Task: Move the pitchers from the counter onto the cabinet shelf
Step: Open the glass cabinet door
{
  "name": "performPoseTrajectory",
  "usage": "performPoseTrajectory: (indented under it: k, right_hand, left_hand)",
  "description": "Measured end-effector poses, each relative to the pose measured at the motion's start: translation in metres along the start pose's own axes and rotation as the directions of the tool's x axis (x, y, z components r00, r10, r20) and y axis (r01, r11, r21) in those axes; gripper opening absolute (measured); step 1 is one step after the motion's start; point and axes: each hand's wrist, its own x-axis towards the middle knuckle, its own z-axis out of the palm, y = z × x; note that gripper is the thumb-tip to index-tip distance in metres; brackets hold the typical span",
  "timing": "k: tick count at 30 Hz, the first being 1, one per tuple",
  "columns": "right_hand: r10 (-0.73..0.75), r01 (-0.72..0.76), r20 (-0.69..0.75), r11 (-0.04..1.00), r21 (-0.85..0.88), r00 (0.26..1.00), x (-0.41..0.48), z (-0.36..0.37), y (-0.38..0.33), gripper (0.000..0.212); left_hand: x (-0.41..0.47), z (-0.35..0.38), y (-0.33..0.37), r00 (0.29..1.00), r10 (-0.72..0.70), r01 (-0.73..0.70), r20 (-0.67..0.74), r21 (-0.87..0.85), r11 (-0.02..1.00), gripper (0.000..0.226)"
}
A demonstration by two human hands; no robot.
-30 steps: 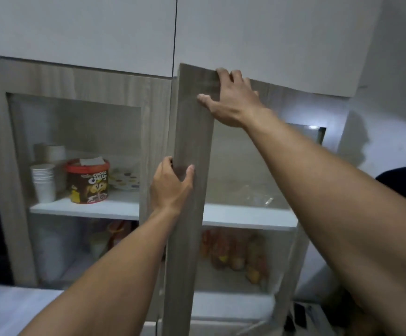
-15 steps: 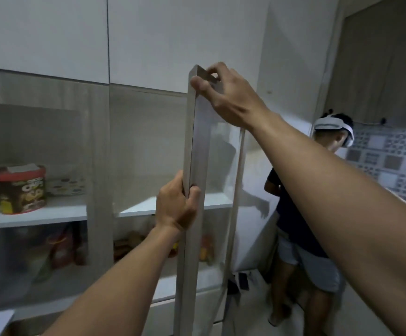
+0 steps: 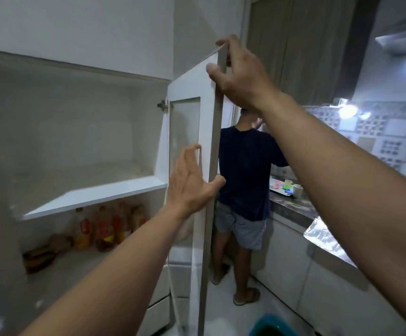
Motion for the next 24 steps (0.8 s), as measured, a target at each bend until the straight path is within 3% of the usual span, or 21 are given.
performPoseTrajectory:
  k: [3,7,9,18,24]
  right_hand:
    - [-0.034,0.022,-0.079,0.989,-0.149,0.996,-0.009,-0.018,0.028,0.063]
    - [-0.066,0.044,-0.03,0.881,-0.47,0.997,-0.018,-0.04,0.061,0.058]
    - [-0.048,0.043,0.005,0.834,-0.549,0.999,-0.021,-0.048,0.078,0.057]
    - [0.153,-0.069,0.074,0.757,-0.65,0.985,-0.021,-0.074,0.176,0.063]
    - [0.2,-0.082,0.096,0.729,-0.68,0.975,-0.021,-0.08,0.226,0.07]
  left_hand:
    - [0.015,0.027,0.014,0.991,0.097,-0.098,0.094,0.013,0.995,0.103]
    - [0.029,0.068,0.034,0.975,0.133,-0.134,0.177,-0.004,0.991,0.114]
    - [0.03,0.088,0.041,0.975,0.114,-0.114,0.188,-0.01,0.993,0.117]
    - [0.063,0.189,0.085,0.974,0.024,-0.04,0.226,0.064,0.997,0.115]
    - [0.084,0.245,0.102,0.974,-0.039,0.019,0.222,0.092,0.996,0.12]
